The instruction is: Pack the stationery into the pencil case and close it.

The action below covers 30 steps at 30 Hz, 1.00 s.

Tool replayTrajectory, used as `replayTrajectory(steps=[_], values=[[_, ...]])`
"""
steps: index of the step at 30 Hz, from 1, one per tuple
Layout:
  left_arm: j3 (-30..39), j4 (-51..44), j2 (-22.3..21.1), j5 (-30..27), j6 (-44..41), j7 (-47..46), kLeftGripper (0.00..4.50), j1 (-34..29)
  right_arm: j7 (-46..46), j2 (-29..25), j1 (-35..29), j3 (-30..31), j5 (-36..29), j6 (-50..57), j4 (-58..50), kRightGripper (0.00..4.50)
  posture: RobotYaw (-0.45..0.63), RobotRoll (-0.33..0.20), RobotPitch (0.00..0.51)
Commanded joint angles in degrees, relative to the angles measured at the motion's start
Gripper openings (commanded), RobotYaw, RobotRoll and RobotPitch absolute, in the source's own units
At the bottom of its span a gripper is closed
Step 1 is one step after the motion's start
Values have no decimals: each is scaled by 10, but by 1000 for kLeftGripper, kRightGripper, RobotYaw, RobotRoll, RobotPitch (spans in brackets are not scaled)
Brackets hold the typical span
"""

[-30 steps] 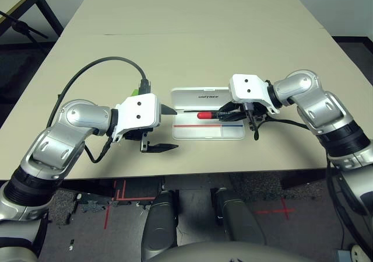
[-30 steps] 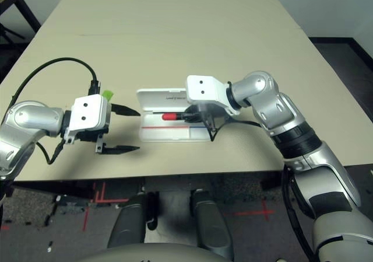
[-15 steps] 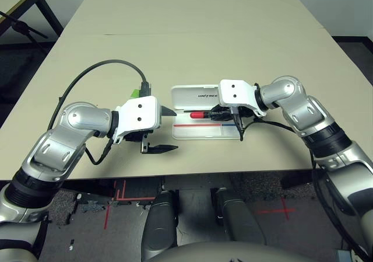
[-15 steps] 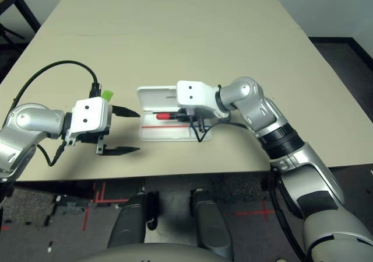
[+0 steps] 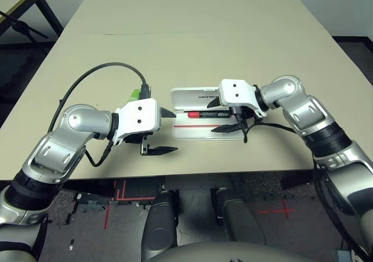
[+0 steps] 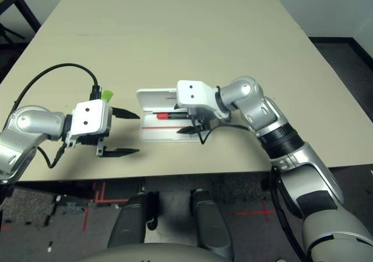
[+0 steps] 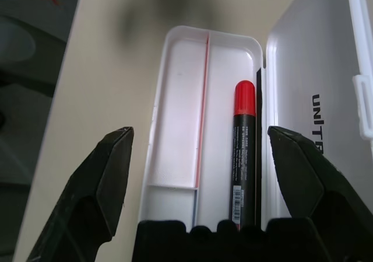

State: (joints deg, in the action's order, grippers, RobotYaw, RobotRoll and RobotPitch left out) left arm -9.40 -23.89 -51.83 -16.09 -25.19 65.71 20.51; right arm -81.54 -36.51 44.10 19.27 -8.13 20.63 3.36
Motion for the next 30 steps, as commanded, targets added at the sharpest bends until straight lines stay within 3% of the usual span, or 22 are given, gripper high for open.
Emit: replayTrajectory(steps=[1, 7, 17, 22, 30], values=[[4, -3, -7, 2, 3, 1, 4500, -11, -46, -49, -31, -40, -65, 54, -42, 4460, -14, 0, 153], [14, -7, -7, -9, -10, -3, 4500, -11, -54, -115, -106, -122, -144, 93, -81, 4460, -12, 0, 150], [32, -16, -4, -27, -56, -19, 4500, -10, 7, -149, -224, -236, -216, 110, -142, 4460, -38, 0, 156], [39, -11, -11, -29, -79, -27, 4500, -8, 33, -151, -268, -260, -241, 115, -180, 4460, -53, 0, 162], [55, -10, -22, -16, -173, -82, 4500, 2, 50, -156, -280, -254, -256, 117, -196, 4460, -48, 0, 168]])
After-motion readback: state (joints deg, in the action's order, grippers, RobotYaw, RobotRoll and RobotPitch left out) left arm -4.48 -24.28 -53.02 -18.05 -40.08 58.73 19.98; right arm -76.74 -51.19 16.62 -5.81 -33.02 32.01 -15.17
